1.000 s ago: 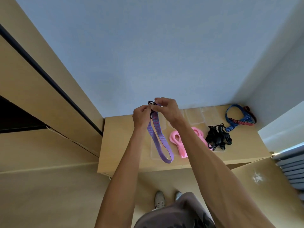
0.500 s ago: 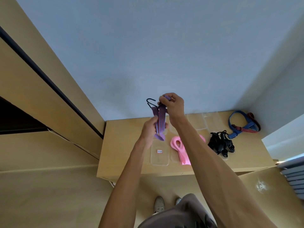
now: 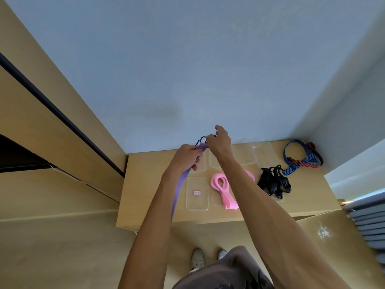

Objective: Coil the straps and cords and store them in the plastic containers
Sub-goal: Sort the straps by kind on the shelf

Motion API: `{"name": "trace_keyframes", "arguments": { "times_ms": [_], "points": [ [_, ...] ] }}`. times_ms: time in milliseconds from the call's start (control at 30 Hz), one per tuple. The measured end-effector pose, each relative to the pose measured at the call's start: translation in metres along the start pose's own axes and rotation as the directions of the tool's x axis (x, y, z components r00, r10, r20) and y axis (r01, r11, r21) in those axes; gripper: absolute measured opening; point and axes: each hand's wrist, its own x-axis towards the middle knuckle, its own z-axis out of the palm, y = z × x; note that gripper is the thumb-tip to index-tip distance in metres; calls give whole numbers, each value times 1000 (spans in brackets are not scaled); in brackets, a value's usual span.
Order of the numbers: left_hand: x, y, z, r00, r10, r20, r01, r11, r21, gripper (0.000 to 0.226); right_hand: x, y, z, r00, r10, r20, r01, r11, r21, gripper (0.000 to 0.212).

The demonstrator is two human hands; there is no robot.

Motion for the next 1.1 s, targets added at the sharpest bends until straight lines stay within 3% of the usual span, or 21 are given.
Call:
{"name": "trace_keyframes", "arguments": {
  "times_ms": [67,133,200,300,433,600,633,767,833,900,967,1100],
  "points": [
    [-4,6,-5,999,37,13,-39,987,158,26,-5,1,1,994,-111,-11,110,993,-35,54],
    [-10,14,-9,996,81,40,-87,976,200,28,-12,-2,3,981,-183,65,175,979,106,40],
    [-16,24,-12,988,138,74,-151,965,214,23,-20,-8,8,967,-152,207,95,961,260,32],
    [-18,35,-21,975,216,-45,-202,958,204,17,-28,-9,12,947,-173,269,104,962,254,44],
    [-18,25,-28,964,207,-165,-196,978,77,8,-33,-5,13,956,-211,204,182,972,151,55],
    [-21,5,-17,972,224,-76,-237,930,-280,22,-27,-3,8,984,-163,78,145,970,197,45],
    [-22,0,-13,978,204,-46,-208,936,-284,23,-25,-2,6,988,-143,55,127,964,232,43],
    [-20,-30,11,987,121,107,-119,993,-22,26,-18,2,-6,999,-38,10,30,893,449,44],
    [-20,-37,19,994,107,38,-104,992,-78,23,-13,6,-8,999,-12,-50,32,909,416,42],
    [-20,-35,17,986,120,-114,-138,978,-158,11,-8,18,-13,995,18,-94,14,942,335,40],
    [-20,-28,8,963,145,-229,-206,941,-270,19,-6,38,-16,992,83,-92,-53,954,294,38],
    [-20,4,2,949,207,-237,-306,779,-548,27,-16,59,-4,993,109,42,-115,969,218,32]
  ]
}}
